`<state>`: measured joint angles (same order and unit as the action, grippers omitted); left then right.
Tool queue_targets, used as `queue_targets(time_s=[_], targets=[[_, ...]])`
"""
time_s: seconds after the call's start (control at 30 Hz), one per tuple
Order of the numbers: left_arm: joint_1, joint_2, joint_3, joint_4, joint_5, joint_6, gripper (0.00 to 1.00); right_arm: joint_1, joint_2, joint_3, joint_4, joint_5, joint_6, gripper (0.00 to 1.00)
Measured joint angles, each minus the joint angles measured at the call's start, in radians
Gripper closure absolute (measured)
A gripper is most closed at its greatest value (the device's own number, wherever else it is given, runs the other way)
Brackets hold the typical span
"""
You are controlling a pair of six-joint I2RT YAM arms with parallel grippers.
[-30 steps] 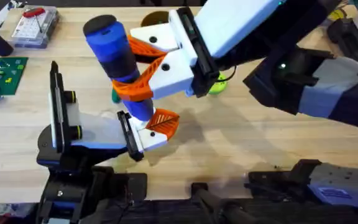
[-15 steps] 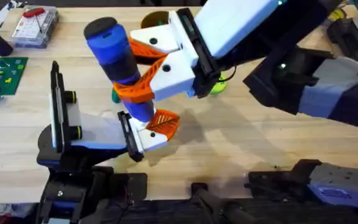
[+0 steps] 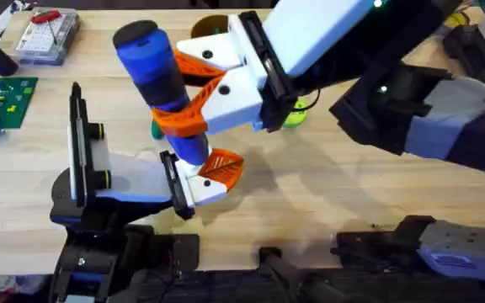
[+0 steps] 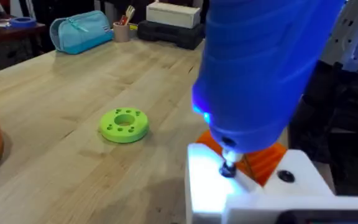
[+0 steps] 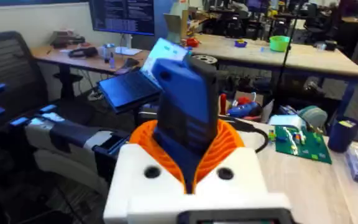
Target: Pick up the gripper from the table and insert it into the empty holder that is missing its gripper. Then pick up a screw, insert it into the mounting hole, and use the screwdriver to tighten it. Finally, clean up the table by picking up the vegetable and placing it into the bucket.
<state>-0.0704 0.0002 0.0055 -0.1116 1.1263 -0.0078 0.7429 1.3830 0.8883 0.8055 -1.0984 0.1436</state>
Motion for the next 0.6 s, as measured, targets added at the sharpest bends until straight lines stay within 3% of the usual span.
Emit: queue_targets(time_s=[0.6], targets=[[0.0,0.001,0.0,0.0,0.0,-0.003,0.996,0.0,0.0,0.006,-0.054,0.102,0.032,0.975]])
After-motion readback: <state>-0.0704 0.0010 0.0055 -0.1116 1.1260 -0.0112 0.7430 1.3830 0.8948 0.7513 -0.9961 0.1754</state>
